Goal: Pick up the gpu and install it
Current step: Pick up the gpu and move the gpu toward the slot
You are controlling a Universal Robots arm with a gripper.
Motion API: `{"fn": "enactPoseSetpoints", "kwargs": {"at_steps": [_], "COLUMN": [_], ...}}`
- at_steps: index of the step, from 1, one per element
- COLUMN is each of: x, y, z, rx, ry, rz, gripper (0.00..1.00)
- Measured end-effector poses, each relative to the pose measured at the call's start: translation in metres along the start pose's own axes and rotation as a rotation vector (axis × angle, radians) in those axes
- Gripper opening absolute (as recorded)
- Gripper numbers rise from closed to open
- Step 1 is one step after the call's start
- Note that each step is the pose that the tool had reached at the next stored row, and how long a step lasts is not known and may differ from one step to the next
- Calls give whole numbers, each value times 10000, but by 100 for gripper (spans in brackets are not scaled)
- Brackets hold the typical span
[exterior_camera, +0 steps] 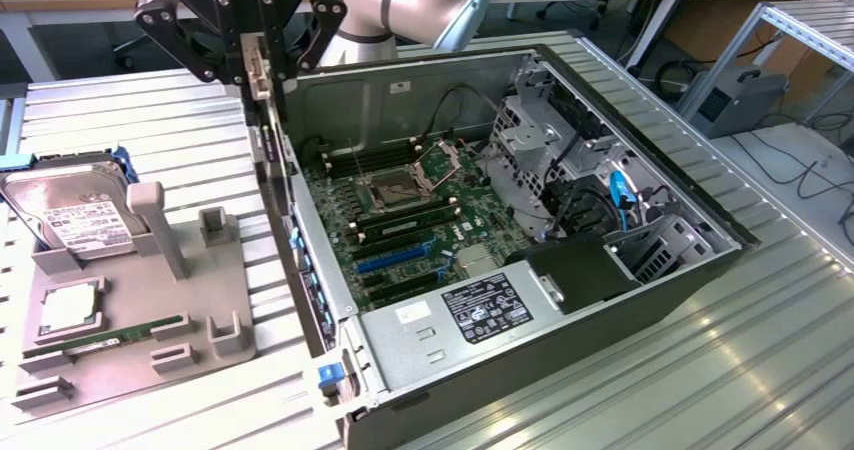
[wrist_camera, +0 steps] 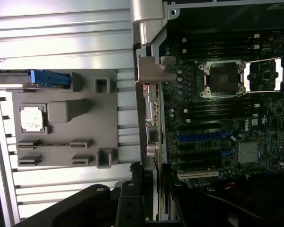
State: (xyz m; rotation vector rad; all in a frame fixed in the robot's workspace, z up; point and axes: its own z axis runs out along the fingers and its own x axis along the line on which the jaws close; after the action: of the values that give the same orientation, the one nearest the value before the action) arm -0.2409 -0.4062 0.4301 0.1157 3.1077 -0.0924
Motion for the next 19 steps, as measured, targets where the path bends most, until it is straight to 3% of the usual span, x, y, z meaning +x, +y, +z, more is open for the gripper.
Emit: {"fn": "enactPoseSetpoints", "kwargs": {"at_steps": [10,19], "x": [-136,-339], "y": [8,25], "z": [48,114], "rx": [18,54], "ry": [-1,-4], "rz": [0,-1], "gripper": [27,27]}}
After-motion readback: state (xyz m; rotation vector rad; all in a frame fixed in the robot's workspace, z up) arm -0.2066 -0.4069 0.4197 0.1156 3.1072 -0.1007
